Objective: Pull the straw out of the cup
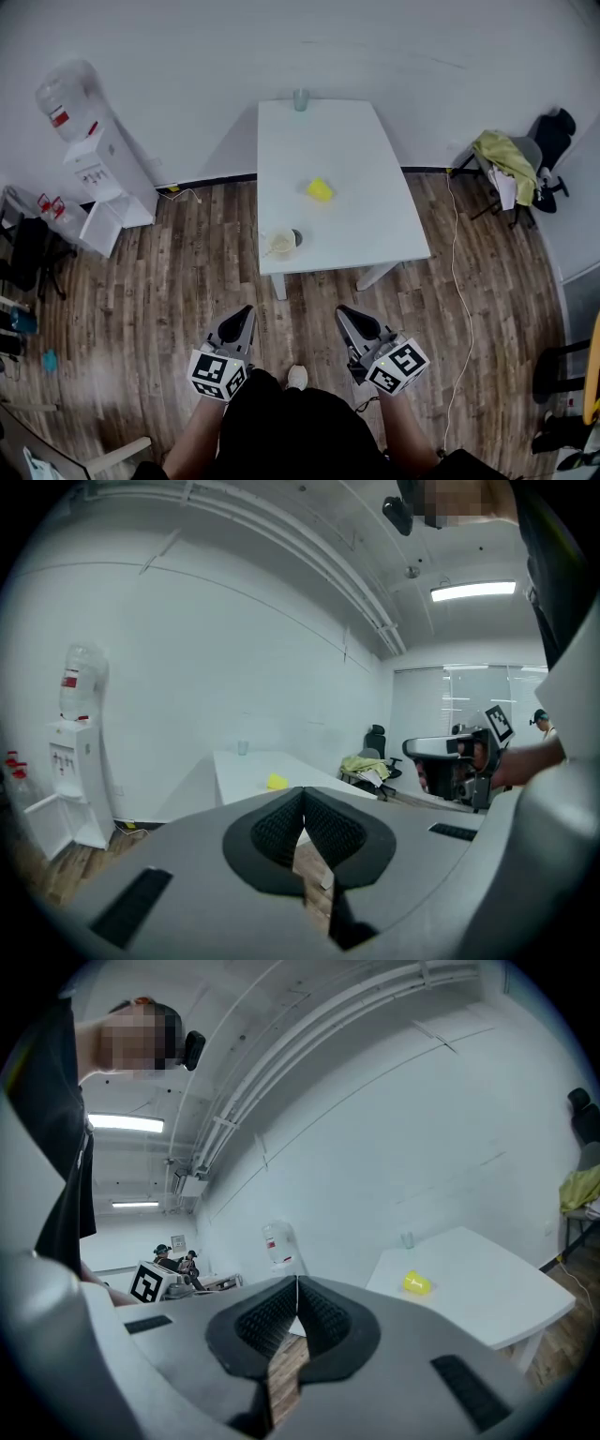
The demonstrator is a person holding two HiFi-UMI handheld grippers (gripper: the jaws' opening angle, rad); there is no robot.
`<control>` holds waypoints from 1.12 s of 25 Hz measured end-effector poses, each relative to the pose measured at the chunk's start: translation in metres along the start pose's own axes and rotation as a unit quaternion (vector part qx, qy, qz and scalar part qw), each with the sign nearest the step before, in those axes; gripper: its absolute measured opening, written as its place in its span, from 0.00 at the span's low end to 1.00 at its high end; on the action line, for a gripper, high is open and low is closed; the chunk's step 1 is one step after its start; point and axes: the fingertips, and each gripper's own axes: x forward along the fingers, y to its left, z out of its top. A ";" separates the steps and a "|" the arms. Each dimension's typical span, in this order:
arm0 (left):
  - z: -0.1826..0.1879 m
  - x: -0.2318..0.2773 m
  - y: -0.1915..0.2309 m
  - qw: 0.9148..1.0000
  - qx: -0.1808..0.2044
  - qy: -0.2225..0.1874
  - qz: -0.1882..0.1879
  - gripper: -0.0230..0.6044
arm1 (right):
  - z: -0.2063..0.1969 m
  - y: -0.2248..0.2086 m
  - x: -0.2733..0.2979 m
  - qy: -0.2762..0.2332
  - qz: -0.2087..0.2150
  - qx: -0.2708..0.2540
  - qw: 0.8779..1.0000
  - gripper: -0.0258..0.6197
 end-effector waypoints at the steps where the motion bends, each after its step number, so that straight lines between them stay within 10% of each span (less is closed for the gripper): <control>1: -0.001 0.004 0.003 1.000 0.000 0.002 0.006 0.06 | 0.001 0.000 0.002 0.000 0.002 0.000 1.000 0.07; 28: -0.040 0.125 0.071 0.993 0.056 0.096 -0.035 0.21 | -0.011 -0.027 0.084 0.032 -0.048 -0.002 0.998 0.07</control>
